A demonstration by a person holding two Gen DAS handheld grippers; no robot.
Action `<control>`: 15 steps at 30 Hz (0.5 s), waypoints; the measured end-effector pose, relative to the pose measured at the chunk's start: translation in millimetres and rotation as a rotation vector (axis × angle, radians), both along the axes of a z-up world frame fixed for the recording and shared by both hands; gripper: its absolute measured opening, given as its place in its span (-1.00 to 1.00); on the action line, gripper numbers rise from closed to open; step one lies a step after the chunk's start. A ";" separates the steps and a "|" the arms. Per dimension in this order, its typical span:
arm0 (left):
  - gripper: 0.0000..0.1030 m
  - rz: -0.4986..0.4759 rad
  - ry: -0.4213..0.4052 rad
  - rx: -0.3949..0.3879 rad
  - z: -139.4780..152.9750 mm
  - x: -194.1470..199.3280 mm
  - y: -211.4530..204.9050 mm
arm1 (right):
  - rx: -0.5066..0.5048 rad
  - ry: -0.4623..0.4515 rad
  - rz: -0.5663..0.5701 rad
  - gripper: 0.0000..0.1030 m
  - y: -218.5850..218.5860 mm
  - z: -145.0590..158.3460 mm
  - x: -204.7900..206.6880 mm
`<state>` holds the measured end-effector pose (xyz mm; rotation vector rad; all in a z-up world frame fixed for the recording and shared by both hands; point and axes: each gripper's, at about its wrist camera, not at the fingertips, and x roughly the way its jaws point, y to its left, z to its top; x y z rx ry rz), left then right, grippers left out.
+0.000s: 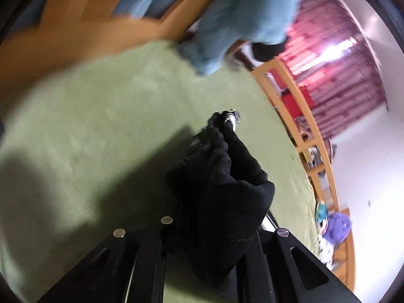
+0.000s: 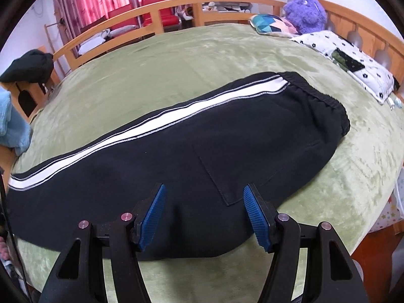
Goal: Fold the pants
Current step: 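Grasp the leg cuff end with the left gripper and lift it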
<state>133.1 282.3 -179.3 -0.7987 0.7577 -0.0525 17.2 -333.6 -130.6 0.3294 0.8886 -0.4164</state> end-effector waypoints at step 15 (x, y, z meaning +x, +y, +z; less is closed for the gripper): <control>-0.58 0.042 0.161 0.033 -46.0 14.6 -0.3 | 0.021 0.016 0.074 0.22 16.8 -8.9 -7.7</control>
